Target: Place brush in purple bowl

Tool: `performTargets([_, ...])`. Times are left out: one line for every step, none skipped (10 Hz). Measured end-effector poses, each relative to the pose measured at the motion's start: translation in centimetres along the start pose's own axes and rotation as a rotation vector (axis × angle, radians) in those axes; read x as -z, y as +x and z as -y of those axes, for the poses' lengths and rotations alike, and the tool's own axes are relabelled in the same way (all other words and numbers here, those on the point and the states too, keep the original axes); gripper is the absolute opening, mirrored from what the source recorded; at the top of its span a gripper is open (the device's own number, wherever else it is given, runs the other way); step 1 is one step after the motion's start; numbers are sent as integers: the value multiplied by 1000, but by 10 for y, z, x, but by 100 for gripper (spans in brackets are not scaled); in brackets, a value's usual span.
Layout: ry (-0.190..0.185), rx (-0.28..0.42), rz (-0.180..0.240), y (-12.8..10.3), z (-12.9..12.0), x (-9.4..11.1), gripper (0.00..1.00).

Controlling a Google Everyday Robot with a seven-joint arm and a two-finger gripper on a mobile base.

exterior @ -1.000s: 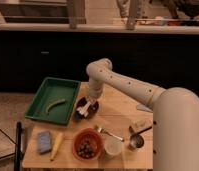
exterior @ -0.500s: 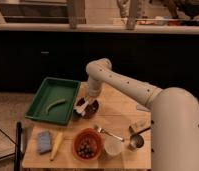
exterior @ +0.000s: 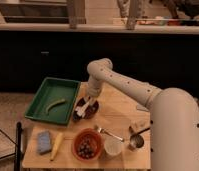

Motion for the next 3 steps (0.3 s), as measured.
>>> performTargets([0, 0, 1, 1, 0, 0, 80])
performTargets([1, -1, 1, 3, 0, 0, 80])
performTargets([2, -4, 1, 5, -1, 0, 80])
